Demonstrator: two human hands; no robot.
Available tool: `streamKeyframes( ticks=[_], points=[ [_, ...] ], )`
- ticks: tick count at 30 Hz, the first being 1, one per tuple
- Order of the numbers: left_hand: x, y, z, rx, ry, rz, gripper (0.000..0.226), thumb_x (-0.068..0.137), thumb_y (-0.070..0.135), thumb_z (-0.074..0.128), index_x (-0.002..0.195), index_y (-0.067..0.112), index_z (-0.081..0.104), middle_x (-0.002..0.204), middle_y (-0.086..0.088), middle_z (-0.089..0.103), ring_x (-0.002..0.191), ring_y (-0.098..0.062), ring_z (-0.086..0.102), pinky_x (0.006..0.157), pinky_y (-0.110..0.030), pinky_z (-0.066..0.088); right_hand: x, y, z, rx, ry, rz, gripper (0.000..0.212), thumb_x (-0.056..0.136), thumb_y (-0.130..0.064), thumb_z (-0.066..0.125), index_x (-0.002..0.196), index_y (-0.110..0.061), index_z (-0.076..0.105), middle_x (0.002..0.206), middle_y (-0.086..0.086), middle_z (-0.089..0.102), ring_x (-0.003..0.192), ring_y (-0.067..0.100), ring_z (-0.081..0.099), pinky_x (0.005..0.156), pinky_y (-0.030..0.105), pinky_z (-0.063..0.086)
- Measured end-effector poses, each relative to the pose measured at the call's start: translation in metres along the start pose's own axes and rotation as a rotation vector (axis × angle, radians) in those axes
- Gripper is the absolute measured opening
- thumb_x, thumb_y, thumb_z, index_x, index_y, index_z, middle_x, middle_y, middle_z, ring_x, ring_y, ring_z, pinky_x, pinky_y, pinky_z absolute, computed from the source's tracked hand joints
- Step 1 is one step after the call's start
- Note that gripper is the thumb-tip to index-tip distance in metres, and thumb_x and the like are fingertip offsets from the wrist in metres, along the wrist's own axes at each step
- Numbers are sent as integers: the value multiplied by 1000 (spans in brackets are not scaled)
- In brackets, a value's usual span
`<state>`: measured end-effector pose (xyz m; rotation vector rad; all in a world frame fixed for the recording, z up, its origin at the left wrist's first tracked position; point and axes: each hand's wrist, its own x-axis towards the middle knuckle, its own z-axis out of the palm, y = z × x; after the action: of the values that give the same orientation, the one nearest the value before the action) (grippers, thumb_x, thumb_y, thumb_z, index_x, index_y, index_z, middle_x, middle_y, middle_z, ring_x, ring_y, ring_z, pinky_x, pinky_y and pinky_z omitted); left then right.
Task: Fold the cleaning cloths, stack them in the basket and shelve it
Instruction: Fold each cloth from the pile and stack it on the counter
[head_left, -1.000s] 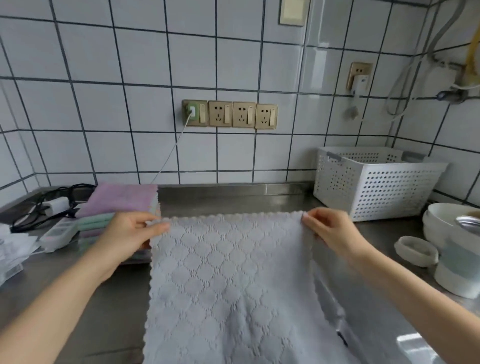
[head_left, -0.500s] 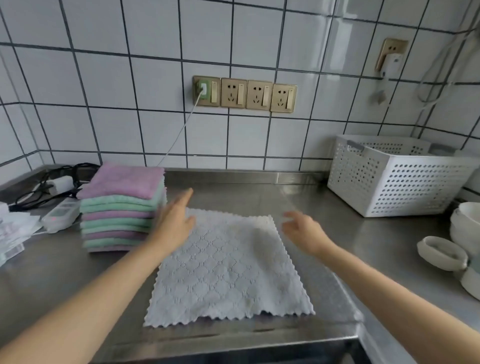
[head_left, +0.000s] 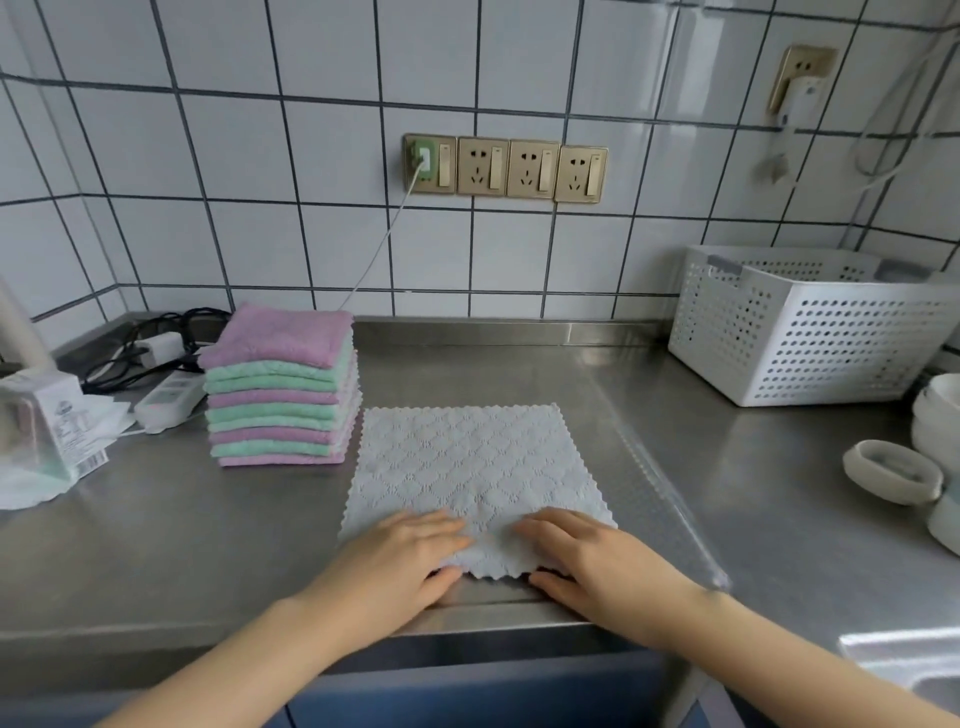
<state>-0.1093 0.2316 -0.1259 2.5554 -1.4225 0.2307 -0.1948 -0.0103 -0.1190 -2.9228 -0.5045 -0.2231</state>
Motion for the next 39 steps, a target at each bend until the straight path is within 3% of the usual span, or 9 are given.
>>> streamKeyframes(
  ticks=[4,7,11,15,20,23,27,32,39],
  points=[
    [-17,-12,2,124,-2,89,57,58,16,87,109,33,69,113,15,68,105,-2,64,92,-41,52,-9,18,5,-87,23,-47,52,84,-9,49,135,-23,48,140,-4,50,125,17,52,98,27,48],
    [-35,-27,2,141,18,94,74,57,7,88,120,35,62,122,13,64,111,-5,61,92,-41,52,-20,32,5,-102,2,-56,72,76,7,57,139,-27,46,146,-8,43,132,12,44,106,21,33],
    [-56,-48,1,143,79,39,70,67,-1,74,125,35,57,126,14,61,116,-4,58,104,-25,34,-35,47,0,-79,17,-50,67,89,4,45,145,-31,33,149,-20,23,138,-2,19,111,12,7],
    [-65,-59,-8,56,126,-85,62,60,-8,81,108,30,71,114,15,67,107,1,61,109,-9,21,-45,57,-4,-47,133,30,43,83,-6,61,120,-25,64,127,-9,62,116,7,58,103,13,35],
    [-74,-29,-45,-464,232,-312,28,80,7,72,77,35,74,86,25,71,85,16,60,85,-1,38,-64,41,-40,184,230,248,16,80,-10,65,77,-26,68,69,-16,65,63,1,58,63,14,45],
    [-73,-16,-69,-855,303,-419,18,77,-1,70,71,15,74,74,0,74,69,-2,64,68,-10,48,-73,25,-66,363,246,278,12,73,-9,57,64,-16,60,60,0,57,56,6,47,58,28,43],
    [-47,-22,-69,-1027,400,-613,11,84,5,66,79,11,74,79,-8,74,70,-14,66,64,-27,54,-47,31,-75,747,325,438,16,84,6,56,68,10,54,60,3,46,58,8,41,54,23,34],
    [5,-53,-33,-902,485,-826,13,86,16,67,77,7,68,73,-10,68,66,-19,56,60,-30,44,15,61,-39,1101,409,788,16,90,-10,58,75,-6,62,64,4,47,57,15,43,51,24,36],
    [24,-73,6,-446,459,-860,21,84,15,66,66,4,64,67,-11,67,70,-29,61,62,-30,38,38,81,3,669,398,1003,25,85,-25,63,71,-5,68,61,6,59,58,21,49,52,25,38]
  ],
)
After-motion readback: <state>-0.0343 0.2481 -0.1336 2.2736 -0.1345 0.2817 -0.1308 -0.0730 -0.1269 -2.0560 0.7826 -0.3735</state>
